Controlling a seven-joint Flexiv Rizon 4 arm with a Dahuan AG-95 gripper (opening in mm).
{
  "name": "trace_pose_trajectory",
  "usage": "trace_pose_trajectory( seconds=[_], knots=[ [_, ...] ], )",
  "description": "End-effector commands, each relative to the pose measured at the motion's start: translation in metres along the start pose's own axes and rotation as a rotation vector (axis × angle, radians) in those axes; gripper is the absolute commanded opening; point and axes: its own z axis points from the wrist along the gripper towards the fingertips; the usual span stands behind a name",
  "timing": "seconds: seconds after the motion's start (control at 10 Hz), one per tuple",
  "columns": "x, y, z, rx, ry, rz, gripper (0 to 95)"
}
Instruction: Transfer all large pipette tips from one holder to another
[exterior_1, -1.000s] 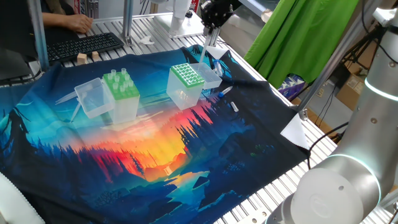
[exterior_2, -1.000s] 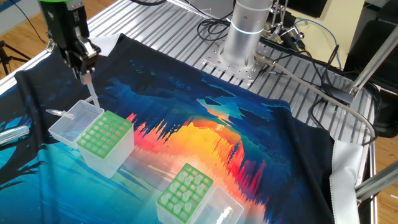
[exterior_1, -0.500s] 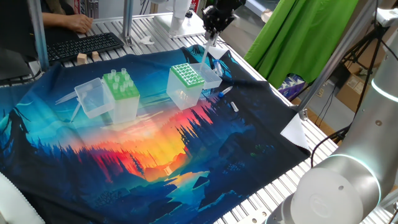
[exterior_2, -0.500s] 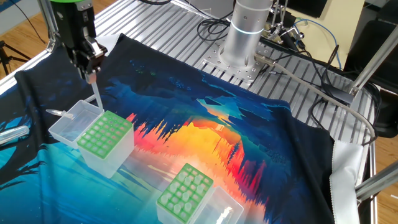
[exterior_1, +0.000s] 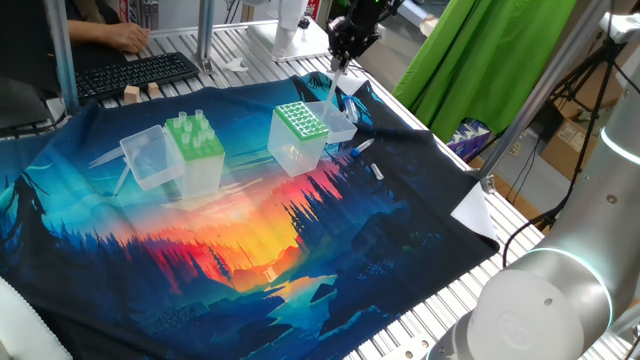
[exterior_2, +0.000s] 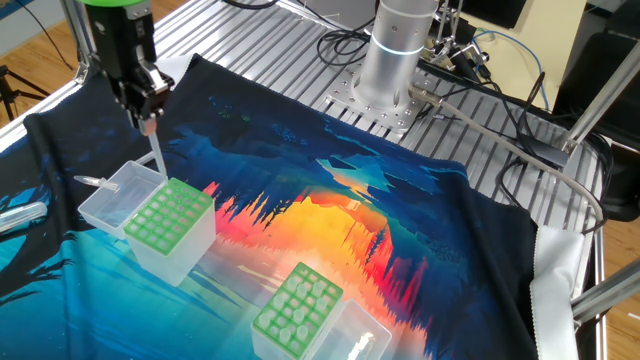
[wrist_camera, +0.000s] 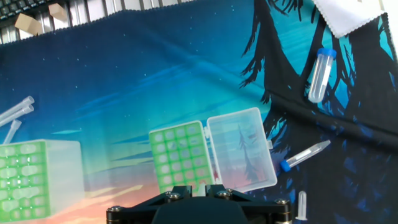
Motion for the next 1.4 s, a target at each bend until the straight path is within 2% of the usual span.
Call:
trace_pose_trajectory(
  seconds=[0.1,0.9,1.4],
  knots=[
    [-0.002,-0.001,0.001,-0.002,0.0,-0.003,0.0],
    [-0.003,0.0,0.013,-0.013,-0.008,0.0,0.0],
    [-0.006,-0.002,0.025,-0.012,-0.022,-0.017,0.0]
  ],
)
